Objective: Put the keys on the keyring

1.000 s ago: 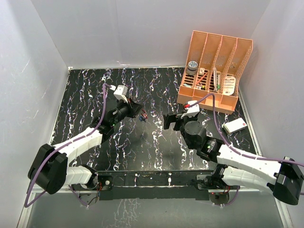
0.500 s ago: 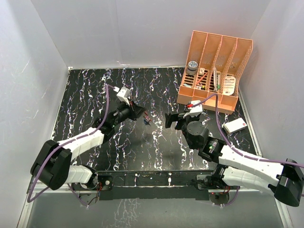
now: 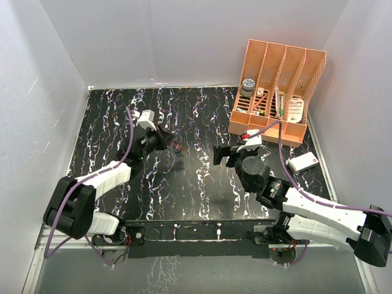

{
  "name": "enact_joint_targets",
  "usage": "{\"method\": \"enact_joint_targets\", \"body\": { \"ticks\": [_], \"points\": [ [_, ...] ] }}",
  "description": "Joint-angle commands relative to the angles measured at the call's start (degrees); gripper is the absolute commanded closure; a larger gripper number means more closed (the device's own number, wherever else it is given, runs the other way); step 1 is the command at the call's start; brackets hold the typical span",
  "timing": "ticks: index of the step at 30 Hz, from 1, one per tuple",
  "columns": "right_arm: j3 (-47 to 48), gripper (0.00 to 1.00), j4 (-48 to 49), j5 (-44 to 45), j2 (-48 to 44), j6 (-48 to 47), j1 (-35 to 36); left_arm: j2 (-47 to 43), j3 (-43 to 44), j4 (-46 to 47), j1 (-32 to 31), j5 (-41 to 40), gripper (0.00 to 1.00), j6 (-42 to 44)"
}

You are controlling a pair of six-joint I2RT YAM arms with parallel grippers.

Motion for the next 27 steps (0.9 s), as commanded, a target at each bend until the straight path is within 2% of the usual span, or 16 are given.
{"method": "enact_joint_targets", "body": {
  "ticks": [1,5,10,14,20,27],
  "points": [
    [0.86,0.02,2.02,1.05,-0.70,-0.14,-0.07,1.18,1.81,2.02,-0.20,2.60,1.00,-1.42],
    [0.95,0.02,2.29,0.60,-0.11,-0.08,-0.03,4.67,2.21,4.83,-0.20,5.38,1.00,-2.95],
    [0.90,0.02,2.17,0.28,0.34,0.35,-0.07,11.21,3.86,11.94,-0.69,13.19,1.00,-7.50],
    [0.62,0.02,2.25,0.30,0.17,0.55,-0.05,15.62,6.00,13.85,-2.19,15.24,1.00,-8.31],
    [0.18,0.02,2.42,-0.24,-0.15,0.53,-0.08,20.56,7.71,15.09,-2.84,14.03,1.00,-8.48],
    [0.25,0.02,2.41,-0.62,0.18,0.38,-0.12,21.48,6.91,15.31,-2.76,7.17,1.00,-4.14]
  ]
}}
